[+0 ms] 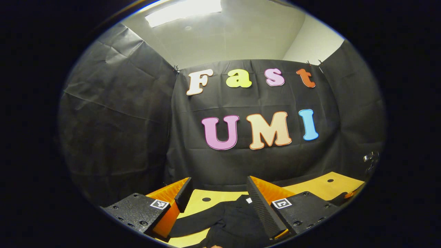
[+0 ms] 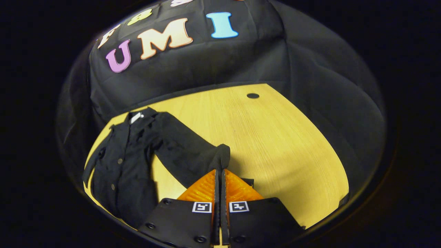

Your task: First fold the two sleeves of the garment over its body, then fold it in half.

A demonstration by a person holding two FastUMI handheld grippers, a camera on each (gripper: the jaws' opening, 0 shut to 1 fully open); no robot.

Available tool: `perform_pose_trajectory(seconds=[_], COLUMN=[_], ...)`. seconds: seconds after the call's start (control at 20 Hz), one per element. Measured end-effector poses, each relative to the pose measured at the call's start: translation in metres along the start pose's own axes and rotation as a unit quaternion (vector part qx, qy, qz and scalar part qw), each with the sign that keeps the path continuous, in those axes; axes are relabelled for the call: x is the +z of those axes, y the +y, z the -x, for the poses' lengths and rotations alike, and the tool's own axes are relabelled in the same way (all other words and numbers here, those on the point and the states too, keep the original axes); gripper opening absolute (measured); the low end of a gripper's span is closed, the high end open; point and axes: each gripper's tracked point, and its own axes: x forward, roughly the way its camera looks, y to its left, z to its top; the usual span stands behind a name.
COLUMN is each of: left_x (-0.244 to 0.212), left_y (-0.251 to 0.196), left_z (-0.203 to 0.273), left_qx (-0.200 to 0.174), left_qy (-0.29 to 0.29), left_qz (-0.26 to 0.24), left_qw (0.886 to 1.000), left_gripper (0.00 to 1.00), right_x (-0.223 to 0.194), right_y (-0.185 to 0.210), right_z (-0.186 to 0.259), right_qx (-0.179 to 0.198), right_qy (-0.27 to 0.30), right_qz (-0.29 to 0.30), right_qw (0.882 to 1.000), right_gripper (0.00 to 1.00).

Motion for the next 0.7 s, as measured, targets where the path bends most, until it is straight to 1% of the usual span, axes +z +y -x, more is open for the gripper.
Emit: perform_pose_trajectory(seconds=[0.25,0.45,0.6,0.7], left_x=[-0.005,-0.007,-0.012,-0.017], left_y=[0.025,0.049,0.068,0.080], left_z=[-0.005,-0.009,-0.010,-0.011], left_qx=[0.006,0.015,0.025,0.030], left_qy=[0.004,0.003,0.006,0.010], left_qz=[0.004,0.004,0.009,0.012], left_qw=[1.000,1.000,1.000,0.999], left_gripper=[0.92,0.92,0.92,0.92], right_x=[0.045,0.064,0.073,0.079], right_y=[0.056,0.096,0.120,0.143], right_z=[0.018,0.026,0.027,0.032], right_qx=[0.040,0.072,0.078,0.087], right_qy=[-0.050,-0.065,-0.079,-0.088], right_qz=[-0.003,-0.006,0.013,0.023], right_qw=[0.998,0.995,0.994,0.992], right_gripper=[0.04,0.04,0.04,0.04])
